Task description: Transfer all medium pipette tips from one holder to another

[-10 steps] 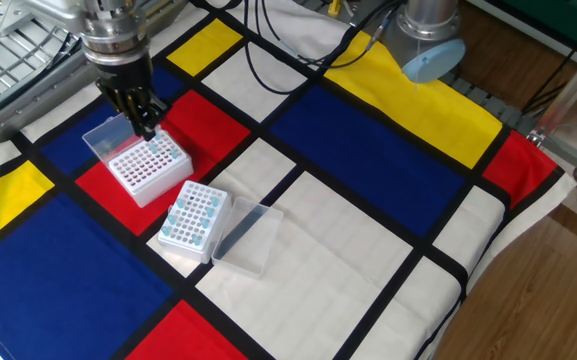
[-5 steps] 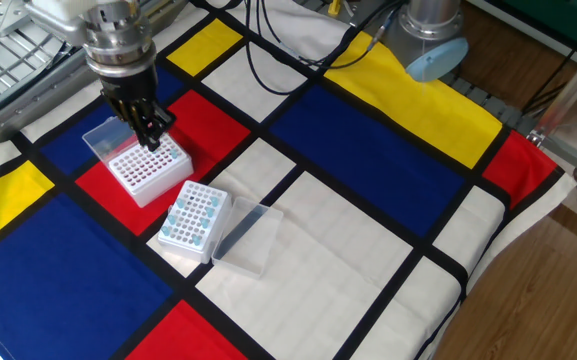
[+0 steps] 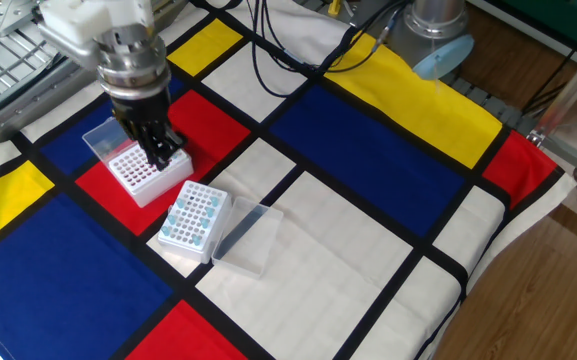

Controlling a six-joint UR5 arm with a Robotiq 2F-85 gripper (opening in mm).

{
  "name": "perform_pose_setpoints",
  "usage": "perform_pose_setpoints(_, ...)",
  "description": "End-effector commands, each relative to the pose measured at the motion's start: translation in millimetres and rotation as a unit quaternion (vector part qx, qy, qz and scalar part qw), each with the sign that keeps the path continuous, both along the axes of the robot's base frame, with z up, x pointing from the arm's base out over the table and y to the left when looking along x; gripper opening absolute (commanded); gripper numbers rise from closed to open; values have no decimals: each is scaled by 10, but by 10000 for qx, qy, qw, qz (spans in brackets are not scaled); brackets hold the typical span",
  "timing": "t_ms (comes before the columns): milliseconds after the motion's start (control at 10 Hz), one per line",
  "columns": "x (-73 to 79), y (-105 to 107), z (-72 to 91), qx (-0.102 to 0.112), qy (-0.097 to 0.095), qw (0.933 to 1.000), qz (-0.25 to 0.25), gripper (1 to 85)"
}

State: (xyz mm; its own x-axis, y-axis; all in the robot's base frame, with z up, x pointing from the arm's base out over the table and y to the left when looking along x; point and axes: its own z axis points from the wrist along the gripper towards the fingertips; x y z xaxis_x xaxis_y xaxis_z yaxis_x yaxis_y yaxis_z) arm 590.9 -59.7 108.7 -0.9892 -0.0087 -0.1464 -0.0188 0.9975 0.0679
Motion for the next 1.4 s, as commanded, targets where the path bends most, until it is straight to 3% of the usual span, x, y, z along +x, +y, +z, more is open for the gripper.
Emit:
perform_pose_setpoints(0,139,234,-14,22,-107,9999,-68,223)
perform_pose_setpoints(900,312,537,-141,98,-234,9996,-116,253)
perform_pose_setpoints(1300,345,496,-233,73,-317,9995,-23,243)
